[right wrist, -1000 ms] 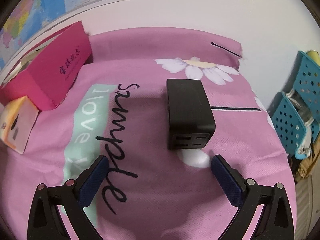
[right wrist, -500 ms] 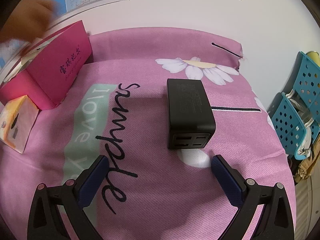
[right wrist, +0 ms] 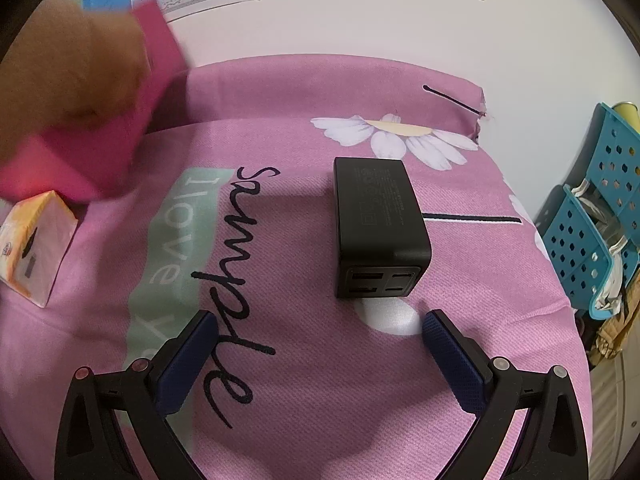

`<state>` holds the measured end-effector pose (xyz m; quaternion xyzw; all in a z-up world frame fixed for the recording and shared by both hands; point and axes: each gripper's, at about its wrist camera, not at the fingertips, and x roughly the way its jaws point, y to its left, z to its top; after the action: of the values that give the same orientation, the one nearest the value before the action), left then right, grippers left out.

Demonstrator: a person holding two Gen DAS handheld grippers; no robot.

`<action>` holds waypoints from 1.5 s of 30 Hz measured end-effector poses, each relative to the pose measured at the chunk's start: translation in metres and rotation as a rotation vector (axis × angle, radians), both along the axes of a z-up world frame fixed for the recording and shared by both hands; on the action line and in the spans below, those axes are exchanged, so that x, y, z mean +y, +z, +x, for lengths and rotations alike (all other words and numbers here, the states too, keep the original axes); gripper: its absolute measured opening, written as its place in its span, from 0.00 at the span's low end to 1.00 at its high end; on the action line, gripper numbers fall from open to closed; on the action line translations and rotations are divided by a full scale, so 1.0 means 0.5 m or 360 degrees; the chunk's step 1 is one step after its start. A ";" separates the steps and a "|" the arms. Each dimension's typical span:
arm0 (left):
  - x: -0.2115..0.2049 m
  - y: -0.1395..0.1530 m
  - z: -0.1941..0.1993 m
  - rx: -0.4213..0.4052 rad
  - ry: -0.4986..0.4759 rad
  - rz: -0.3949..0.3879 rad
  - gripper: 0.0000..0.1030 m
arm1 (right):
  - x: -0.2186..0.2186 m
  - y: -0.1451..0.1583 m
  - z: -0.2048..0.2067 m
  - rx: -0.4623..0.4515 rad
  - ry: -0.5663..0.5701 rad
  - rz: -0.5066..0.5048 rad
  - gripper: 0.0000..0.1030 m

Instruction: Organize soft objects

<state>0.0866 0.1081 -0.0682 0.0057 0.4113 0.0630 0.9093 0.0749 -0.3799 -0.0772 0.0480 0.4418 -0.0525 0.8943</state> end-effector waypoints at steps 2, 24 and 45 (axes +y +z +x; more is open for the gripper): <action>0.007 0.006 -0.005 -0.0019 0.0002 0.0003 1.00 | 0.000 0.000 0.000 0.0000 0.0000 0.0000 1.00; 0.167 0.018 -0.104 -0.0076 0.0347 0.0007 1.00 | 0.000 -0.001 0.000 -0.0001 -0.0001 -0.0001 1.00; 0.182 0.006 0.007 0.0014 0.0372 -0.0014 1.00 | -0.001 -0.003 0.000 -0.0003 -0.0003 -0.0002 1.00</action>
<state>0.0902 0.1992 -0.0651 -0.0461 0.4133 0.1669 0.8940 0.0747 -0.3803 -0.0785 0.0477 0.4409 -0.0535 0.8947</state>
